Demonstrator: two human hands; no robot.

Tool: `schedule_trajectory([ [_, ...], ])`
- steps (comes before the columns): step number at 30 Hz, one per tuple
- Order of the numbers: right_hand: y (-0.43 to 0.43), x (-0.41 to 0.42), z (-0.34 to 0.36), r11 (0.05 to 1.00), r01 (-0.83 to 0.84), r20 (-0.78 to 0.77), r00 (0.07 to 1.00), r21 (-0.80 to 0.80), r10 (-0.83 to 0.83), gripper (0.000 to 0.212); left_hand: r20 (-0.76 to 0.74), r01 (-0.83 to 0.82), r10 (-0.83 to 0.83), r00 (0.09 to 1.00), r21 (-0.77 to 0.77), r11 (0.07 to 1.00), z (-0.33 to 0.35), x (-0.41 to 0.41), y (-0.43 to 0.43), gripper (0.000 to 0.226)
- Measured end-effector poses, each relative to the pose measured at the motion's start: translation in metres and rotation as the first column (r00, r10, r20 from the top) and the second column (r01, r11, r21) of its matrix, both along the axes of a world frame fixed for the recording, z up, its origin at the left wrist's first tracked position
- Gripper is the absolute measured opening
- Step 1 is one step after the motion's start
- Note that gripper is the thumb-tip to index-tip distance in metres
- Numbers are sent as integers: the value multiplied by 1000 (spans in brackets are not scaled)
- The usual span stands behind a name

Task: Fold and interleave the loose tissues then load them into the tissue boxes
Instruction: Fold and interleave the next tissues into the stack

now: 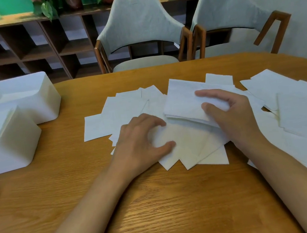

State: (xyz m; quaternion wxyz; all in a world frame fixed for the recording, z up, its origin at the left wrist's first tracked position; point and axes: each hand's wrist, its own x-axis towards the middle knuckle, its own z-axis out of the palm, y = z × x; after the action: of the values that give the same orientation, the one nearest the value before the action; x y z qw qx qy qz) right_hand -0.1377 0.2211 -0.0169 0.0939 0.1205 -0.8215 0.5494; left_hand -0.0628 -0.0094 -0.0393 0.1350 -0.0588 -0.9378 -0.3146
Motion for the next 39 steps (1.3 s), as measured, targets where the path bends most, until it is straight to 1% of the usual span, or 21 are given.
schedule_trajectory([
  [2,1,-1,0,1000,4,4,1000,2,-4,27,-5,7,-7,1000,-43,999,0,-1,-2,41],
  [7,-1,0,-2,1000,1,17,1000,11,-1,27,-36,85,-89,995,-111,990,1,0,-1,42],
  [12,-2,0,-1,1000,-16,13,1000,15,16,27,-185,80,-114,976,-182,980,-8,-2,5,24],
  [14,-3,0,-1,1000,-18,16,1000,16,18,28,-262,70,-126,957,-211,975,-10,-4,5,22],
  [15,-3,0,-1,1000,-16,18,1000,16,16,28,-285,72,-135,949,-219,973,-10,-4,5,25],
  [18,-4,1,0,1000,-6,21,1000,21,5,27,-273,113,-189,943,-270,956,-8,-4,11,45],
  [19,-5,1,1,1000,-5,23,1000,24,5,27,-274,129,-217,937,-306,943,-9,-4,15,45],
  [22,-6,2,-1,999,-6,27,1000,46,5,26,-310,168,-285,907,-356,919,-13,-7,25,23],
  [24,-7,1,-2,999,-4,28,1000,49,2,26,-336,181,-282,899,-301,936,-11,-6,25,19],
  [27,-5,1,0,1000,-8,27,1000,23,7,28,-339,201,-228,913,-114,973,-6,1,20,16],
  [30,-3,0,0,1000,-24,28,999,-10,24,30,-327,164,-146,934,28,986,0,7,17,14],
  [32,-2,-2,-2,999,-22,40,999,-27,23,28,-349,134,-92,933,97,986,5,9,17,13],
  [35,-1,-3,-1,998,-21,54,998,-51,24,25,-396,90,9,918,230,969,12,11,18,13],
  [38,-3,-1,4,993,-8,80,997,-114,17,27,-382,66,106,918,410,910,20,11,15,12],
  [39,-4,0,6,990,3,109,994,-141,12,32,-362,61,128,923,468,881,22,10,15,12],
])
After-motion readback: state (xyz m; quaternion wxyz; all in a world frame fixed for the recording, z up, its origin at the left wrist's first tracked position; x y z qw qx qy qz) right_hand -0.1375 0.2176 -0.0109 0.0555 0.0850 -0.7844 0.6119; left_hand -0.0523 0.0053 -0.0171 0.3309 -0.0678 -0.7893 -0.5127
